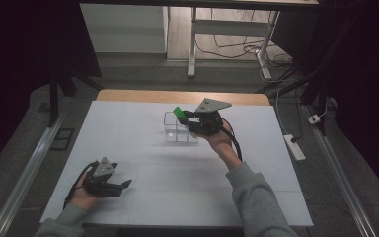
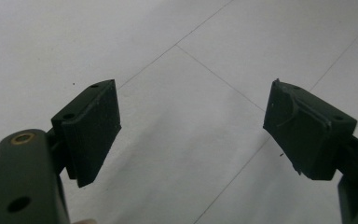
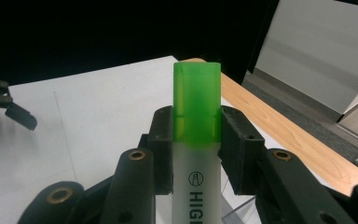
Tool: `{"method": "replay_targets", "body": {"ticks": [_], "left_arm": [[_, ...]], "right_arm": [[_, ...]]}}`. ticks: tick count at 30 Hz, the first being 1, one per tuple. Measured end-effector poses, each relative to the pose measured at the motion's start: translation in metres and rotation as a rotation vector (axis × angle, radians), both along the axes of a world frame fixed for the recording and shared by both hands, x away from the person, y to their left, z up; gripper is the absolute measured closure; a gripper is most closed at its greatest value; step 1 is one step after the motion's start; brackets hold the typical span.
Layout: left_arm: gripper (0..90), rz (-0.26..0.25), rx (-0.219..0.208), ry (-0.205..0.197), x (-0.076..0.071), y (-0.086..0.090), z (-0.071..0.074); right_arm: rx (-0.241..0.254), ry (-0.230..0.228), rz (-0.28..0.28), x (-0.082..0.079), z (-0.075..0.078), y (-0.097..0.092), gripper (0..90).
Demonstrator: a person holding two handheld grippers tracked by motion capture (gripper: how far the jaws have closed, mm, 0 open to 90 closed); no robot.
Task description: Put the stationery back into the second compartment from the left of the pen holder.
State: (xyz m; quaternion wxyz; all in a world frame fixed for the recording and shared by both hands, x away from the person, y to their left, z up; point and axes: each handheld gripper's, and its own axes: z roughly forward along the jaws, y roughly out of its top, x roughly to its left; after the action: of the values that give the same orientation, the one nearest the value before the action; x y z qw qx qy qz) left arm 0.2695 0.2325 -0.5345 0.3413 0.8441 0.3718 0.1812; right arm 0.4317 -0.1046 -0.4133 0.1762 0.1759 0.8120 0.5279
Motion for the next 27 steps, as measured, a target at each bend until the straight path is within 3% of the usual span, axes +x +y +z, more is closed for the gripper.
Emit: {"method": "replay_targets", "body": {"ticks": [15, 27], "left_arm": [[18.1, -0.002, 0.004, 0.000, 0.000, 0.000, 0.000], [18.1, -0.004, 0.008, 0.002, 0.001, 0.000, -0.001]], "right_arm": [[0.045, 0.005, -0.050, 0.025, 0.001, 0.012, 66.3], [0.111, 0.013, -0.068, 0.046, -0.003, 0.021, 66.2]]}}
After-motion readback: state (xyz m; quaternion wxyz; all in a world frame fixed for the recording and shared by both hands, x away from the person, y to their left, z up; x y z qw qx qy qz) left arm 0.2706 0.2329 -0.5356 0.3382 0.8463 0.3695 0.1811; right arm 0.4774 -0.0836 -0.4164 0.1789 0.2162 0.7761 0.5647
